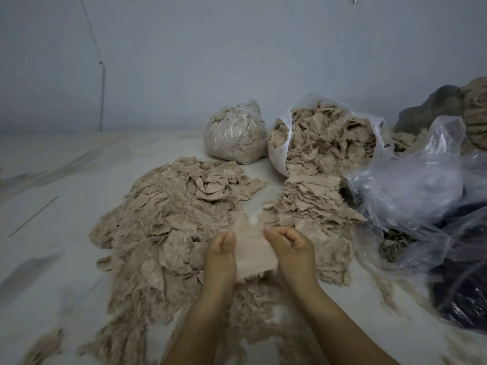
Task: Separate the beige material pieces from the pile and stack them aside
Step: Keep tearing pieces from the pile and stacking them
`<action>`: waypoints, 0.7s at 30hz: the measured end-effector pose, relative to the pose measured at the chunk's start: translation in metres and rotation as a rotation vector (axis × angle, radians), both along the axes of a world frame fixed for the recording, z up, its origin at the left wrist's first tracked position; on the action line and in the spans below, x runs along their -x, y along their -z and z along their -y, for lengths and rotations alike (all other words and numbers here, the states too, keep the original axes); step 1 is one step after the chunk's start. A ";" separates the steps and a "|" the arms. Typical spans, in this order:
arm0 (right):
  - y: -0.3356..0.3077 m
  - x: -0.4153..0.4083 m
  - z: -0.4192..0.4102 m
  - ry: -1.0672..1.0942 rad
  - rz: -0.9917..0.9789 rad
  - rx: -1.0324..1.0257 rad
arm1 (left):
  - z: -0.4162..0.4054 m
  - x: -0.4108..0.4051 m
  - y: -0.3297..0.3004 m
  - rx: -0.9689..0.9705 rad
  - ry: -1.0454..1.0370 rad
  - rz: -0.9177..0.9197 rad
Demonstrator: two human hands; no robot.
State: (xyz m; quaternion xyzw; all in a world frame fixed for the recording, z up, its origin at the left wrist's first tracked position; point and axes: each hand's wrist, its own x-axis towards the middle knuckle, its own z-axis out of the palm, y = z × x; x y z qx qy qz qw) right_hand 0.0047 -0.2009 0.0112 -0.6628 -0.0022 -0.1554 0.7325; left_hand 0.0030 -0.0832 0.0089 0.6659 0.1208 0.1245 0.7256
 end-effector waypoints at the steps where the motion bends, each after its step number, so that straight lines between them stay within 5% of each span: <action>1: 0.002 0.000 0.005 0.006 0.001 0.020 | -0.003 0.000 -0.001 -0.176 -0.012 0.082; 4: 0.003 -0.003 0.018 -0.002 -0.001 0.067 | -0.005 -0.002 0.003 -0.453 0.011 0.205; 11: -0.004 -0.035 0.070 0.179 -0.164 0.180 | -0.015 -0.017 0.001 -0.442 0.066 0.154; 14: -0.002 -0.046 0.106 0.247 -0.329 0.811 | -0.036 -0.016 0.007 -0.572 0.155 0.049; 16: 0.003 -0.043 0.110 0.305 -0.301 1.036 | -0.046 -0.014 0.010 -0.734 0.303 -0.042; 19: 0.003 -0.030 0.082 0.194 -0.080 0.925 | -0.048 -0.013 0.016 -1.009 0.420 -0.108; 21: 0.007 -0.016 0.054 -0.056 -0.058 0.821 | -0.048 -0.011 0.017 -0.968 0.433 -0.101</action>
